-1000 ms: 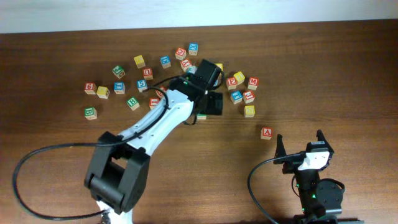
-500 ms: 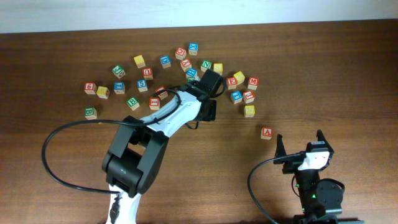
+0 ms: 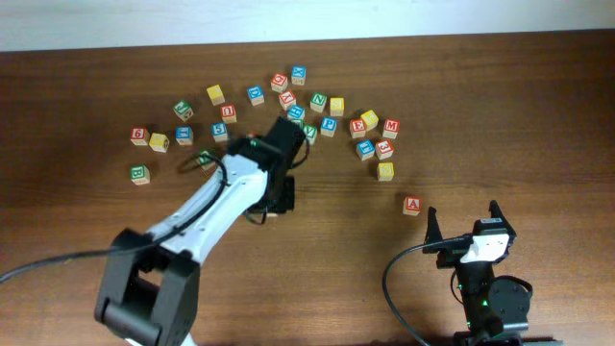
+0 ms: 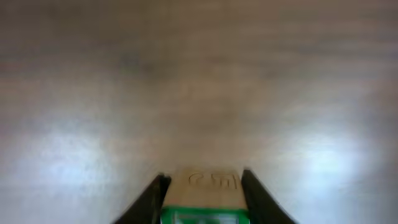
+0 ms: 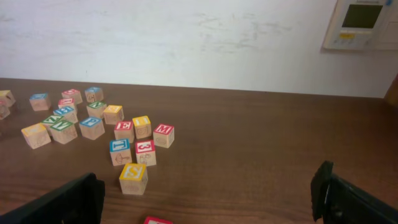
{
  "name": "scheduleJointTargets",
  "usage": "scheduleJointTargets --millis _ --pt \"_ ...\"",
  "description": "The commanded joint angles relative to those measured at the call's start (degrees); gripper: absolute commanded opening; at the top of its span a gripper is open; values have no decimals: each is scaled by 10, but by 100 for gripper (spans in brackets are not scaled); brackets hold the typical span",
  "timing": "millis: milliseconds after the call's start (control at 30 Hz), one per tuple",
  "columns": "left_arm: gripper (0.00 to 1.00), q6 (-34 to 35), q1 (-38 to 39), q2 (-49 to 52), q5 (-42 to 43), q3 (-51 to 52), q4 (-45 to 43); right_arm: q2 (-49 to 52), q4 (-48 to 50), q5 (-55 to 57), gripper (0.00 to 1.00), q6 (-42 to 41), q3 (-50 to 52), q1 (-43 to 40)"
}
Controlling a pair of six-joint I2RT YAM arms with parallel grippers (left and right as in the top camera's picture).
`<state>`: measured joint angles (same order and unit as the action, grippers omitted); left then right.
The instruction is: Spell out RSS
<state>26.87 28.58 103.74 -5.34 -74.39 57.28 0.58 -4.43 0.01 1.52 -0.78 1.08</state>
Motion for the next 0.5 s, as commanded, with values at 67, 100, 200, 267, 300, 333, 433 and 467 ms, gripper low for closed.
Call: scheduleJointTargets --millis 67,100,200,267,300,333,433,467 --pt "24 14 -21 4 31 88 -141 -4 -2 3 98 0 5 -3" --pt "25 14 -17 5 30 88 -149 -4 -2 3 98 0 5 -3" --pt "25 14 8 20 24 88 -174 -4 -2 3 98 0 5 -3" --pt "25 20 15 40 26 88 -178 -4 -2 3 98 0 5 -3" --pt "26 38 15 53 26 88 -172 -4 -2 3 98 0 5 -3" --pt "28 40 15 60 26 88 -171 -4 -2 3 98 0 5 -3" --pt "34 39 15 60 26 88 -171 -4 -2 3 98 0 5 -3" --pt "39 40 15 60 26 88 -170 -4 -2 3 98 0 5 -3"
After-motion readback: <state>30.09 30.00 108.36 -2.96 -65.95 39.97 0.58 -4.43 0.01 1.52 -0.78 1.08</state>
